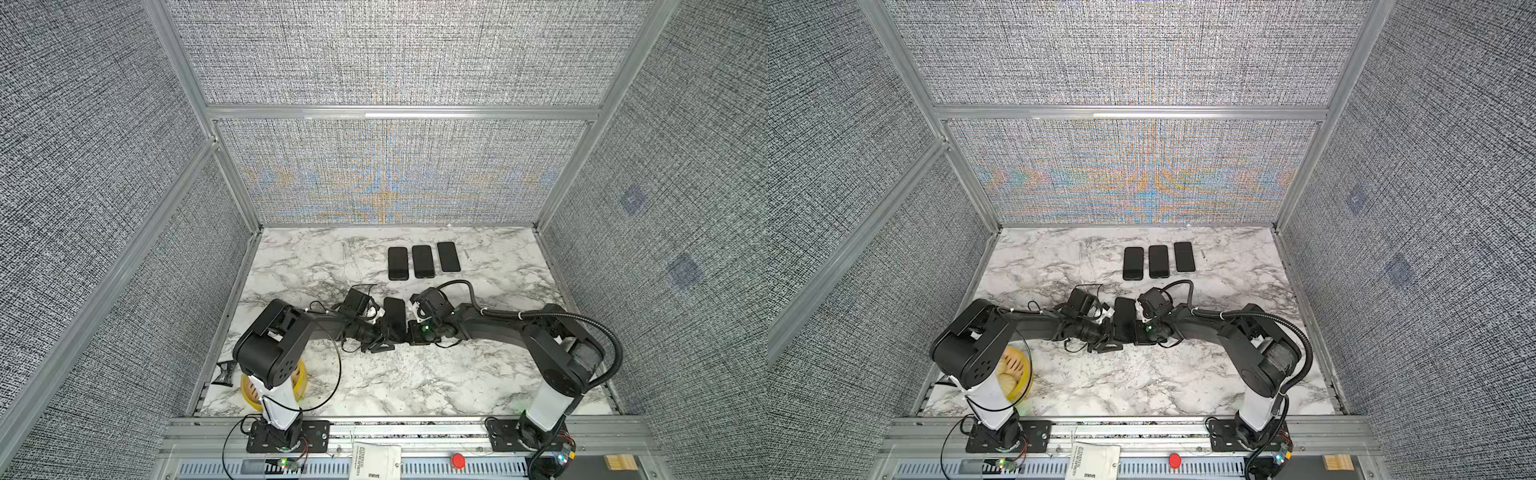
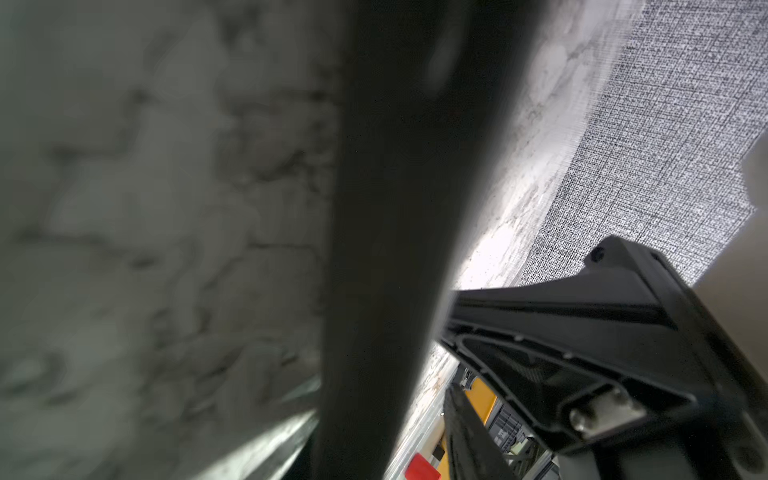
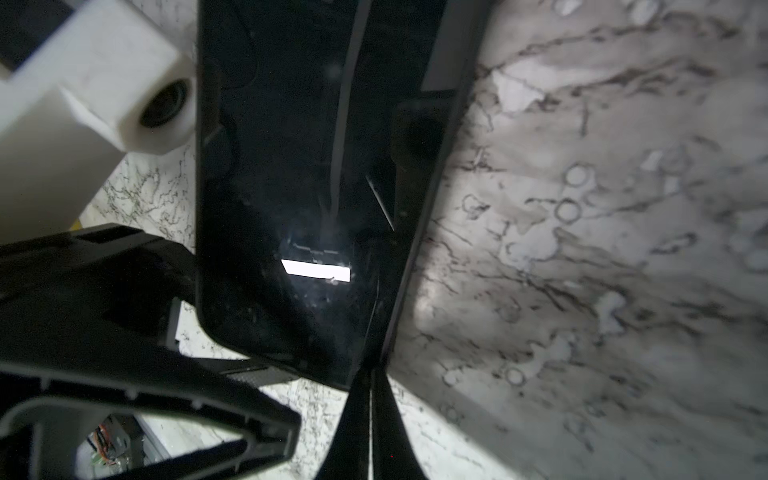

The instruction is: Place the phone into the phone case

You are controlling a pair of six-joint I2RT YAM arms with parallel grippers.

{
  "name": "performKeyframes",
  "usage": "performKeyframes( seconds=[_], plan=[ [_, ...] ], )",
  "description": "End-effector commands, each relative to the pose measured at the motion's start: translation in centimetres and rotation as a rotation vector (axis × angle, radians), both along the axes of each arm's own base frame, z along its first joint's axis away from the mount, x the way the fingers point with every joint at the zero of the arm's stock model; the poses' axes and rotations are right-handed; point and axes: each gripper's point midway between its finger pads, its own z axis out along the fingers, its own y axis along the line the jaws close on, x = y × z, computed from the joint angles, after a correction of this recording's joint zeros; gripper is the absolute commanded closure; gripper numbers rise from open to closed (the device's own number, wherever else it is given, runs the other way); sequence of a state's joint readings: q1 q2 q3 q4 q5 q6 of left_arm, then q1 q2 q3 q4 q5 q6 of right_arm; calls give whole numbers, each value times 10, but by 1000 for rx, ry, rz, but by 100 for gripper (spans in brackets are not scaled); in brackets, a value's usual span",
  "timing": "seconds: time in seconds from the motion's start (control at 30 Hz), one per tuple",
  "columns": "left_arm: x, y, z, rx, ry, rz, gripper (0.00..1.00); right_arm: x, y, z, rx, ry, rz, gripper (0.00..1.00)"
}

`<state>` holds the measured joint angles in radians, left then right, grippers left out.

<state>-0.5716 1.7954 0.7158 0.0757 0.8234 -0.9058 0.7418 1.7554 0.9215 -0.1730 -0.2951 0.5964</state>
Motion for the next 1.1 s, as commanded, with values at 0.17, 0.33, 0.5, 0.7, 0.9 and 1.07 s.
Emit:
performKeyframes(
  seconds=[0.17,0.33,0.5,0.7,0.9,1.07],
  plan=[
    [0,56,-12,313,-58,116,60,3,-33,48,-178,-74,19,80],
    [0,86,0,436,-114,122,49,23,-25,63,-140,-107,-74,61],
    [16,106,19,463,-164,153,27,35,-4,59,-114,-85,-191,38],
    [43,125,48,455,-239,182,11,48,15,47,-150,-104,-233,19],
    [47,124,56,423,-262,169,2,55,29,38,-234,-119,-227,17],
    [46,121,56,384,-261,183,1,57,27,27,-355,-95,-246,16]
  ],
)
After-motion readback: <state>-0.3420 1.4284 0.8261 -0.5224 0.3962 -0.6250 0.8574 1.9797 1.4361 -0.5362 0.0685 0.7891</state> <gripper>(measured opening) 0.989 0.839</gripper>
